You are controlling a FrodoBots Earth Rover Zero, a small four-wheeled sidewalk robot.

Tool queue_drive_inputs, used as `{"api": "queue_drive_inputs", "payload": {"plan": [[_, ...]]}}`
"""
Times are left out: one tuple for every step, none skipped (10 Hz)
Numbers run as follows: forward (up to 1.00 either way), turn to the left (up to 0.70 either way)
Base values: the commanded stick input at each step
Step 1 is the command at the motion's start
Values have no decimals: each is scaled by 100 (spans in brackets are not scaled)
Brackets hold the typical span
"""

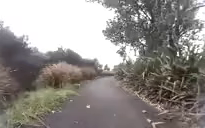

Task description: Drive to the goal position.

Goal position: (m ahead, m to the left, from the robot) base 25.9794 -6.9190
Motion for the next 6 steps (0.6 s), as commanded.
{"api": "queue_drive_inputs", "payload": {"plan": [[85, 0], [85, 0], [85, 0], [85, 0], [85, 0], [85, 0]]}}
